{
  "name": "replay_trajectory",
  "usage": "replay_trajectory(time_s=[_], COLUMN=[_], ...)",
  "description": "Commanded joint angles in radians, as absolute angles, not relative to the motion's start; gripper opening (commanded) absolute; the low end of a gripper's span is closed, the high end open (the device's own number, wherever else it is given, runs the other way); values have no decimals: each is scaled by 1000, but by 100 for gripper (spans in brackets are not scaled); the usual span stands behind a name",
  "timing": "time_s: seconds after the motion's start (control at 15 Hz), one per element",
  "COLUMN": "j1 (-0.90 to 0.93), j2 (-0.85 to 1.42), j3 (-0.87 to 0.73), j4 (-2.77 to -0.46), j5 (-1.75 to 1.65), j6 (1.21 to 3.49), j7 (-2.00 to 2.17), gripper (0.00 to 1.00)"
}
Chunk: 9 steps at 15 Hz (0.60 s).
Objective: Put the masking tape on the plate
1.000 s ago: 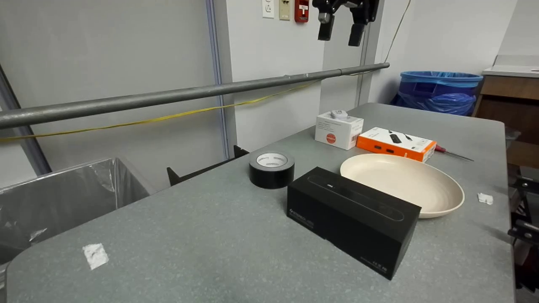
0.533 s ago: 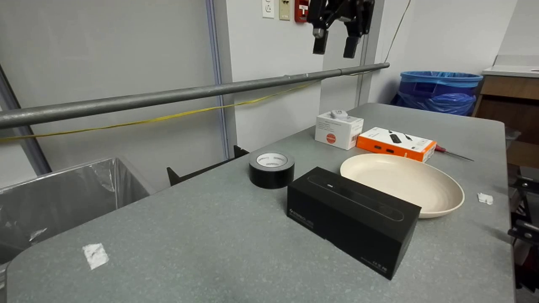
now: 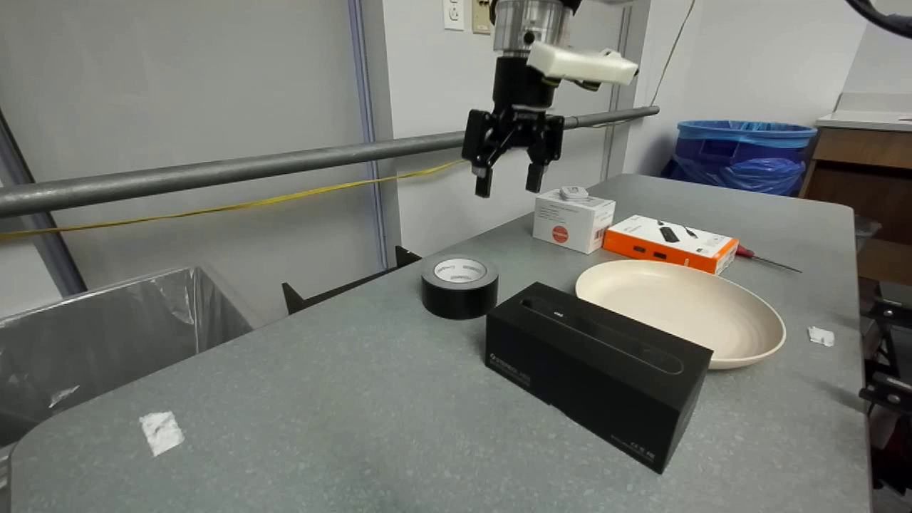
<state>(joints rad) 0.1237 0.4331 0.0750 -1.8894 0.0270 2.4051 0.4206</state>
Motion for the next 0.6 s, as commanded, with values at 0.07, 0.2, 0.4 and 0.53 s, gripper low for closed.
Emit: replay_trajectory(time_s=[0.07,0.2,0.4,0.53], j1=[190,204,196,197], j2=[625,659,638,646], j3=[14,2,9,8], j4=[-1702,-1660,-1709,-1697], j5=[5,14,35,35], j6=[2411,2378,2409,2408], j7=[458,459,422,423], gripper=[100,100,100,100])
